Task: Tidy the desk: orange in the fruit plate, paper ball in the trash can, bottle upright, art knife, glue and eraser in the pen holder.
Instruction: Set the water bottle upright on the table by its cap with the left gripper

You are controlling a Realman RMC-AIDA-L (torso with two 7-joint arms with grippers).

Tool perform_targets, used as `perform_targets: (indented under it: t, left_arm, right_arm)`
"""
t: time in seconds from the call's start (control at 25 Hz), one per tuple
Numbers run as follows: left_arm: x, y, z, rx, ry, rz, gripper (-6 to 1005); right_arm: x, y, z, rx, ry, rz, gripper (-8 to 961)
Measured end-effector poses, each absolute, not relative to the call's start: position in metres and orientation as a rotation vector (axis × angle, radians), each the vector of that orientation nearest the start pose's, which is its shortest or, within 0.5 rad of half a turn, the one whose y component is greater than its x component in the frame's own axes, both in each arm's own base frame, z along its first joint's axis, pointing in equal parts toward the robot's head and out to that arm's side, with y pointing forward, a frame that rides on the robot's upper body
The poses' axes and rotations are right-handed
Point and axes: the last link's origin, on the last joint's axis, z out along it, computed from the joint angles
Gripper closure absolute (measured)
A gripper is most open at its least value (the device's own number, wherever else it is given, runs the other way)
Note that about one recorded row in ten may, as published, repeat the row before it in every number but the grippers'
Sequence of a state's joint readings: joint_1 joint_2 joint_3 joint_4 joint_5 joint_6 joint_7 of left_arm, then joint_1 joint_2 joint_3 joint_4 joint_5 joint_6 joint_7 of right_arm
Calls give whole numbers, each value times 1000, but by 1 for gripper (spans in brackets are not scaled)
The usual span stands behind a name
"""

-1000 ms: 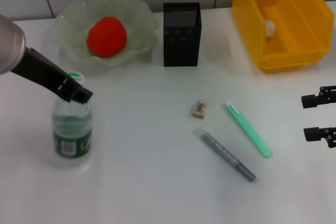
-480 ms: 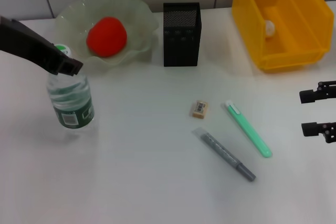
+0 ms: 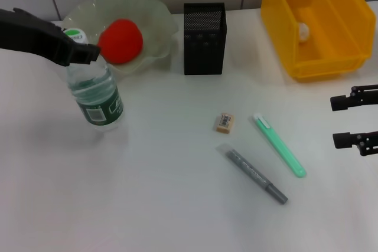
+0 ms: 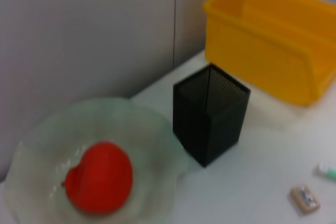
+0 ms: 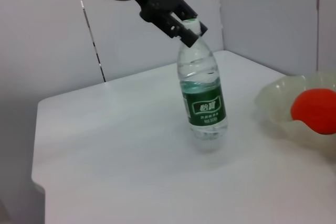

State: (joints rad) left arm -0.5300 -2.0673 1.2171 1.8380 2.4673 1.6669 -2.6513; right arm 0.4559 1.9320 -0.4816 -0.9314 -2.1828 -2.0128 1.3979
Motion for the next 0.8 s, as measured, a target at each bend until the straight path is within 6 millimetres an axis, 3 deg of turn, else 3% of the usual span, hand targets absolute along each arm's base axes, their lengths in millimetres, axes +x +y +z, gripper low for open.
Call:
perform_targets:
  t: [0.32,0.4,0.72,0.8]
  left_arm:
    - [-134,335,93,-2449,-733,-153,548]
    - [-147,325,90,-2454,-672,-240,548]
    - [-160,312,82,-2454,-590,-340,548]
    - [-170,306,79,-2455,-560,-446,548]
  right_arm:
    - [285,287,113,-2866,429,542,207]
    - [283,288,113,-2863,426,557,207]
    - [282,288,110,-2861,437,566,207]
    - [281,289,109,-2860,434,567,207]
